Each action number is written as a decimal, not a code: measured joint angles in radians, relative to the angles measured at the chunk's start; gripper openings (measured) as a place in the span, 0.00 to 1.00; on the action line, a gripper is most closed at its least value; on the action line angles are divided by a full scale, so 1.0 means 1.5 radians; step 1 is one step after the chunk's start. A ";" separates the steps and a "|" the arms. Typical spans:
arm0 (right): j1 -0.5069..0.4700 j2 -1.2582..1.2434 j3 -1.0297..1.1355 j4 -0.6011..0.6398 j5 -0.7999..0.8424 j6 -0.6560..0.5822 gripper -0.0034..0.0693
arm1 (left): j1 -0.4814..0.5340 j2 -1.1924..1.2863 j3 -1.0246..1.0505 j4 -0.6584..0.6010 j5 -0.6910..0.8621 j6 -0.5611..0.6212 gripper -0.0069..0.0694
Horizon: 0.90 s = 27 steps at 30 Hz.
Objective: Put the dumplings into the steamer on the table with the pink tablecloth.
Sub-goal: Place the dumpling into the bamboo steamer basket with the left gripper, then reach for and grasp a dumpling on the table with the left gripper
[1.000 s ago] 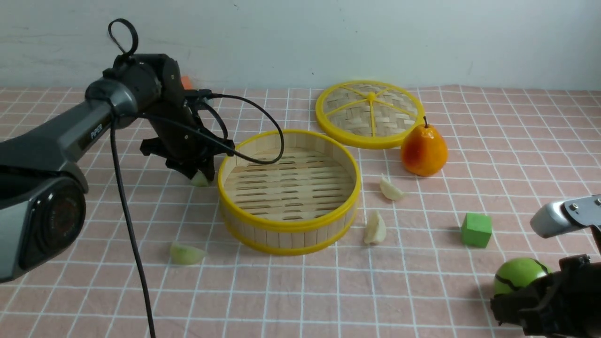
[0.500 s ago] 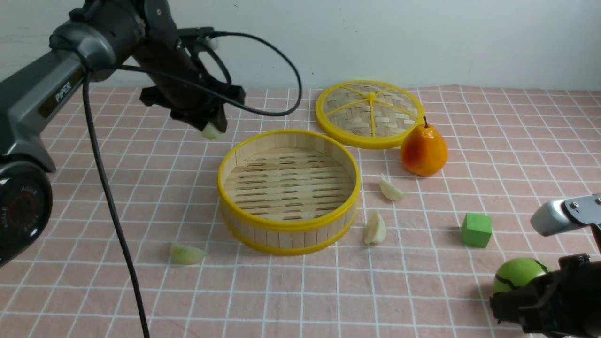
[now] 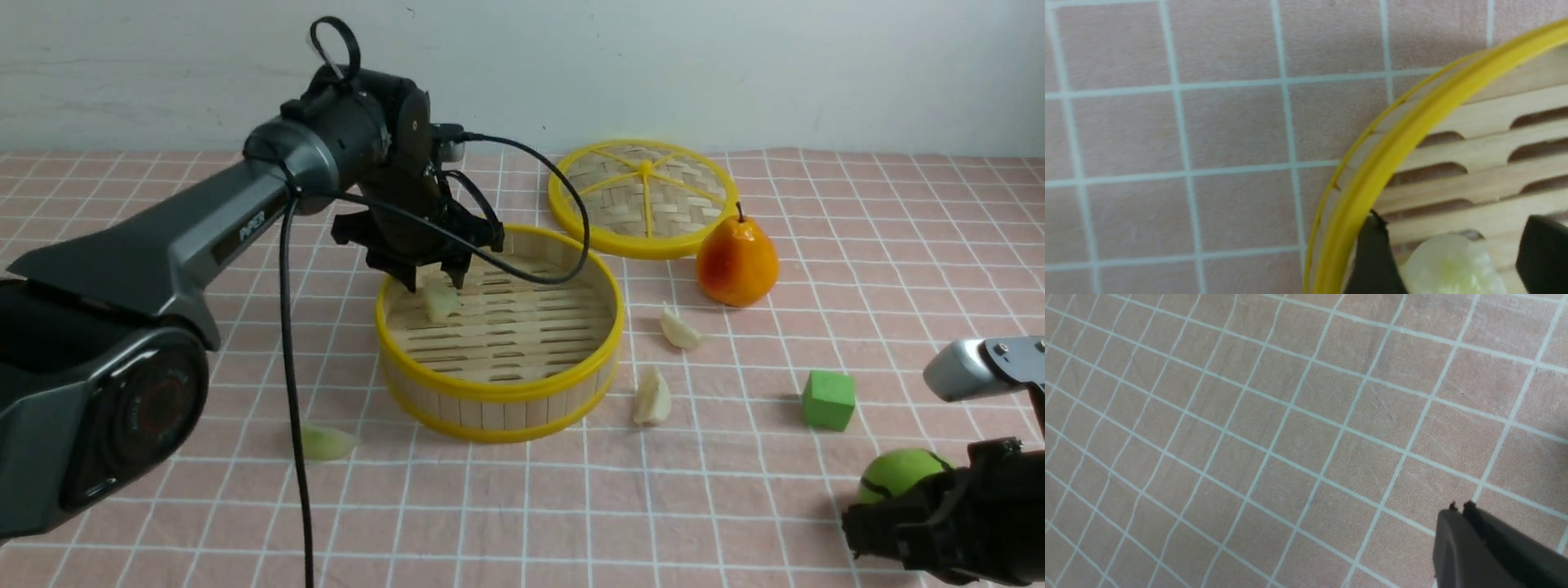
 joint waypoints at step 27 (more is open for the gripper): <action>0.000 0.000 0.000 0.038 0.027 0.000 0.09 | 0.044 -0.429 0.762 0.025 -0.332 -0.296 0.60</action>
